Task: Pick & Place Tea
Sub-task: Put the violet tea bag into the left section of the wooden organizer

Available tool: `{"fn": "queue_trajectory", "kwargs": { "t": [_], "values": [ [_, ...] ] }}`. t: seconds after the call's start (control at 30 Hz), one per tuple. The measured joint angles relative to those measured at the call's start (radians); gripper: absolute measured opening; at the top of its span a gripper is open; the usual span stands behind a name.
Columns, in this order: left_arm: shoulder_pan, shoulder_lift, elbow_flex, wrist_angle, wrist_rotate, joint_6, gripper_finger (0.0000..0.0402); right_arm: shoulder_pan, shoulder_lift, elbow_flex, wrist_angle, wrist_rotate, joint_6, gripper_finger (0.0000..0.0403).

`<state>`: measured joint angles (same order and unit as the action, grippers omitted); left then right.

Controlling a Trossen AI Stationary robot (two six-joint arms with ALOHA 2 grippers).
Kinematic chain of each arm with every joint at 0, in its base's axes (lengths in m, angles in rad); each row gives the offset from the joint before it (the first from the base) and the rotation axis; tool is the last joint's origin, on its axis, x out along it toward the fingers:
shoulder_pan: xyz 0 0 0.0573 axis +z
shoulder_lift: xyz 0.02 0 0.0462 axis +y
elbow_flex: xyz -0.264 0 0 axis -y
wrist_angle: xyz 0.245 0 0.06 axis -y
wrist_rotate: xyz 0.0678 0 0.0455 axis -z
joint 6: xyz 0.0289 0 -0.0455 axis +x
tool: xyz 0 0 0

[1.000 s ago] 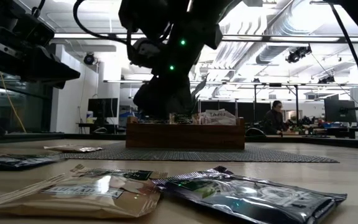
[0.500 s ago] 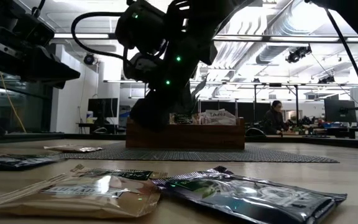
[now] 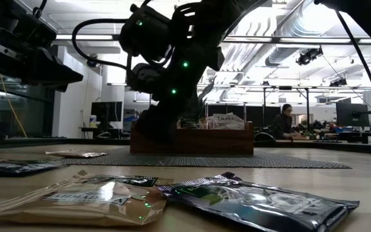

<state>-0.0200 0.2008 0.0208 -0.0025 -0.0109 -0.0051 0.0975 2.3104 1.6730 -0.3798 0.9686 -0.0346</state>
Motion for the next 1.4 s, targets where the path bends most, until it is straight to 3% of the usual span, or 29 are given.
{"fn": "queue_trajectory", "kwargs": {
  "t": [0.27,0.73,0.87,1.13,1.4],
  "values": [
    [0.000,0.000,0.000,0.000,0.000,0.000,0.0001,0.003,0.000,0.013,-0.005,-0.021,-0.038,0.0145],
    [0.000,0.000,0.000,0.000,0.000,0.000,0.0001,0.058,0.001,0.164,-0.206,-0.064,-0.077,0.0154],
    [0.000,0.000,0.000,0.000,0.000,0.000,0.0001,0.088,0.001,0.216,-0.222,-0.246,-0.072,0.0154],
    [0.000,0.000,0.000,0.000,0.000,0.000,0.0001,0.112,0.001,0.240,-0.224,-0.782,-0.054,0.0154],
    [0.000,0.000,0.000,0.000,0.000,0.000,0.0001,0.120,0.049,0.268,-0.133,-0.931,-0.010,0.0154]
  ]
}}
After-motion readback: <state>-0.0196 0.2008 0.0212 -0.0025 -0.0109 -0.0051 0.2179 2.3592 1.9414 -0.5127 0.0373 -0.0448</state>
